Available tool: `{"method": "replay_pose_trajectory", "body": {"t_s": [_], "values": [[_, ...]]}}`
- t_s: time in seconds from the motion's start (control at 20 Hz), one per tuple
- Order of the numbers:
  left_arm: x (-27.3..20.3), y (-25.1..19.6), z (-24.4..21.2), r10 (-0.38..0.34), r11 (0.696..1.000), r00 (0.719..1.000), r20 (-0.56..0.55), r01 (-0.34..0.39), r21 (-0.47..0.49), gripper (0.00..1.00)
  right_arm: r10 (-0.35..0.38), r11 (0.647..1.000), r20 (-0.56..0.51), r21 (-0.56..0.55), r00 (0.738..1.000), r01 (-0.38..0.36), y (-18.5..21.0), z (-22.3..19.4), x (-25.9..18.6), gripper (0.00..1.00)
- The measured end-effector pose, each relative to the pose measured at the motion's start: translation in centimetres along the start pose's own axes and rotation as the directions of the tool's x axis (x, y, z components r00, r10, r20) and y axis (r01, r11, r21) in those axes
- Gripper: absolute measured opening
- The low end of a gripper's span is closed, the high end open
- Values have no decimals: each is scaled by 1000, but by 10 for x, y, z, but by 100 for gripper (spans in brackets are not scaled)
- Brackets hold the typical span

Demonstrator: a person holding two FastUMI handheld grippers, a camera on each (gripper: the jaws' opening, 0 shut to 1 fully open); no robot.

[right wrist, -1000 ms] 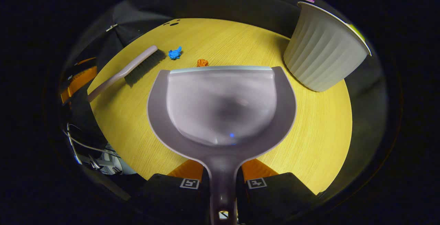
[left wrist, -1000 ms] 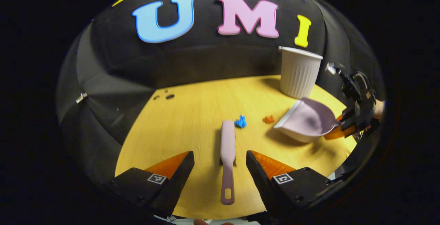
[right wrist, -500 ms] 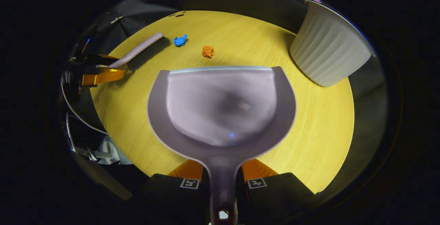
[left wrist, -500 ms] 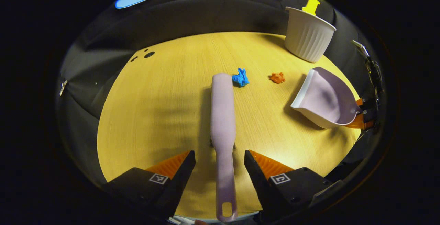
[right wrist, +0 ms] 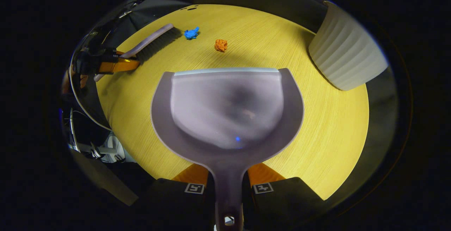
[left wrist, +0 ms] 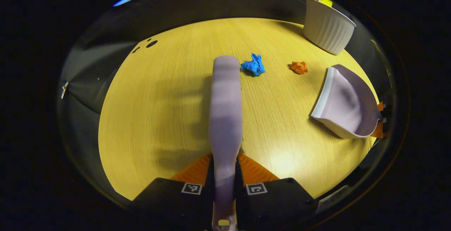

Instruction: Pick up the small broom and dustpan from the desktop, sweep the trash into the dustpan with the broom, and then empty the trash into the garbage bin.

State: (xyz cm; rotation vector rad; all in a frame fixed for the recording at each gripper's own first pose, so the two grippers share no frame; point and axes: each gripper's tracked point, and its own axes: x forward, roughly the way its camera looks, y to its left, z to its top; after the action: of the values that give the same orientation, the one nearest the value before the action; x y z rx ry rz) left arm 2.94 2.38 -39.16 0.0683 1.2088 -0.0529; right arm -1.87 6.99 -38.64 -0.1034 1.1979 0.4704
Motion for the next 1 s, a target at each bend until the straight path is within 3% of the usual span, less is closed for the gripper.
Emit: {"method": "replay_pose_trajectory", "body": {"t_s": [0.2, 0.4, 0.7, 1.0], "values": [[0, -1, 7, -29, 998, 999, -30, 27, -49, 29, 13, 1000, -11, -16, 1000, -14, 1, 1, -1, 35], [-10, 9, 37, -23, 999, 998, 52, 24, -34, 24, 24, 997, -41, -66, 999, -27, 2, 6, -1, 35], [-8, 30, 74, 28, 999, 996, 85, -32, 42, 24, 39, 995, -70, -90, 997, -45, -1, 14, -2, 35], [18, 19, 93, 32, 990, 998, 55, -40, 136, 24, 46, 991, -91, -118, 995, -56, -5, 23, -5, 35]]}}
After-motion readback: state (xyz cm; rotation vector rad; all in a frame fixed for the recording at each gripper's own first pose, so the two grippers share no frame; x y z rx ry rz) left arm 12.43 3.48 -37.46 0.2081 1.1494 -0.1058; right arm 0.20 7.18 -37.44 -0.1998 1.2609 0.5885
